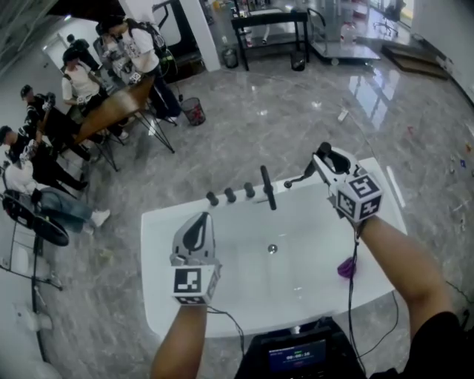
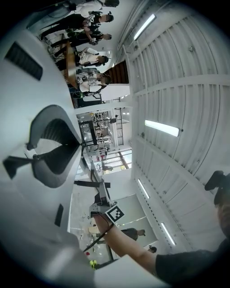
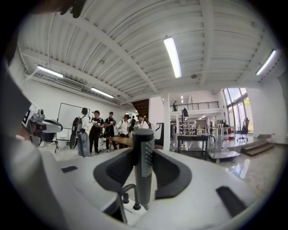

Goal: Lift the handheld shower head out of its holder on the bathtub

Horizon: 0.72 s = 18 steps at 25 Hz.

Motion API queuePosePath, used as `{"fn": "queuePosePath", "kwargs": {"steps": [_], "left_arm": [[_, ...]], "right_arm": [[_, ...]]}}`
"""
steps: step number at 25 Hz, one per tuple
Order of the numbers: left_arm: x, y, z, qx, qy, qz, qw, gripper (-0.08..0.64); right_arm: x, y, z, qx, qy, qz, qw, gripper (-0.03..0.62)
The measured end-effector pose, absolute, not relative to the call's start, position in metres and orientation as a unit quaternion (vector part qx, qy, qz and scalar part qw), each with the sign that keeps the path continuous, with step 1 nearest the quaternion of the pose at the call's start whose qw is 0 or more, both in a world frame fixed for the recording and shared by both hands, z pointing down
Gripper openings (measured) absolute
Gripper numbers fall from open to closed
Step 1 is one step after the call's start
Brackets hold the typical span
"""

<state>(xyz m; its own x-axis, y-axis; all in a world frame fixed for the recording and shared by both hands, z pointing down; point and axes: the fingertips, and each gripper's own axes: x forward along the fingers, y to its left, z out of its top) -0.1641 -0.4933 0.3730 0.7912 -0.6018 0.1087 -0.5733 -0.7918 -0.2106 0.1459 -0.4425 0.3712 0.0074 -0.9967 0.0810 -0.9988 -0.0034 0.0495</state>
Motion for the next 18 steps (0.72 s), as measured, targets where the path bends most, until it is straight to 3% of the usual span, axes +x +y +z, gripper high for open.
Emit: {"fn": "queuePosePath", "kwargs": {"steps": [18], "left_arm": [[-0.167, -0.454, 0.318, -0.953, 0.287, -0.066, 0.065, 0.008]], "right_arm": [[0.133, -0.37, 0.27, 0.716, -0.697, -0.023, 0.025, 0.143]]}}
